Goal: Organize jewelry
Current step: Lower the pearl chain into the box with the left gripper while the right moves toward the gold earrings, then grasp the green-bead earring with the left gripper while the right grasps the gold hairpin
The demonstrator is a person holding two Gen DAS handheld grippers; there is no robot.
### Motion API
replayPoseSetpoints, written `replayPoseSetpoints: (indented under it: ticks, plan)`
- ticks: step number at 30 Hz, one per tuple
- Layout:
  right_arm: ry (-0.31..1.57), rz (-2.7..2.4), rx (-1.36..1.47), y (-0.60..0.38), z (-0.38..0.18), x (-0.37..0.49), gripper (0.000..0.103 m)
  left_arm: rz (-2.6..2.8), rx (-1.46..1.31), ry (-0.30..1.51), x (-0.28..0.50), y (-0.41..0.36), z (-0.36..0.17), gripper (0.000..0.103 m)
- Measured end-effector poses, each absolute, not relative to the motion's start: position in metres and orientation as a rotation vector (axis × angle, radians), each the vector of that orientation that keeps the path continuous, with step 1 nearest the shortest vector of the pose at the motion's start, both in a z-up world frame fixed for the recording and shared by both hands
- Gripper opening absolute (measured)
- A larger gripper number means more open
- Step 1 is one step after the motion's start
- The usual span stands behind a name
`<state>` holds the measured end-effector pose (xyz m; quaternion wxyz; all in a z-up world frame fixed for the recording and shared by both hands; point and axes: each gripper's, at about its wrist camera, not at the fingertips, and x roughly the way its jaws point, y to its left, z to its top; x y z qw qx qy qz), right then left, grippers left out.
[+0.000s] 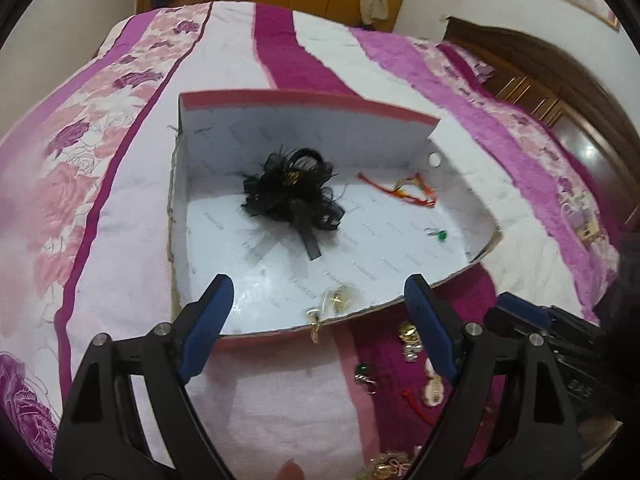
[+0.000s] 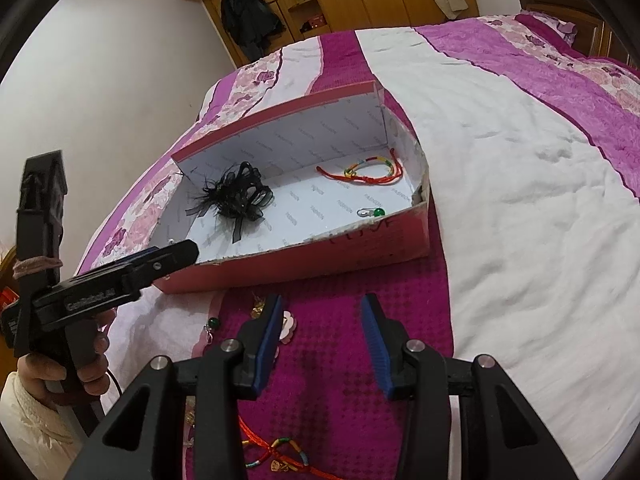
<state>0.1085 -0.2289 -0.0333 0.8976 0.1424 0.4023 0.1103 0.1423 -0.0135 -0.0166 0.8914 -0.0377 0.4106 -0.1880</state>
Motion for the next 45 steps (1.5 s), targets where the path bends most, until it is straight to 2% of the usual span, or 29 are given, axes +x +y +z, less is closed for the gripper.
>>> replayPoseSetpoints:
  ticks: [15,28,38,40,42,45]
  plan:
    - [0.815,0.240,0.295,-0.229,-0.029,0.105,0.044,-0.316,-0.069,0.795,0.129,-0.005,0.002,0.080]
    - [0.828,0.266,0.275,-0.218,-0.028,0.096,0.044,-0.196,-0.059,0.878,0.094,-0.004,-0.019,0.079]
    - [0.919,0.330,0.240,-0.185,-0.049,0.103,0.043,-0.143,-0.046,0.939,0.085,-0.002,-0.034,0.073]
    - [0.940,0.339,0.225,-0.179,-0.054,0.104,0.039,-0.136,-0.046,0.945,0.085,-0.002,-0.036,0.073]
    - [0.963,0.334,0.207,-0.175,-0.060,0.106,0.029,-0.134,-0.051,0.953,0.085,-0.002,-0.038,0.073]
    - [0.967,0.330,0.201,-0.174,-0.064,0.105,0.022,-0.134,-0.054,0.963,0.086,-0.003,-0.040,0.072]
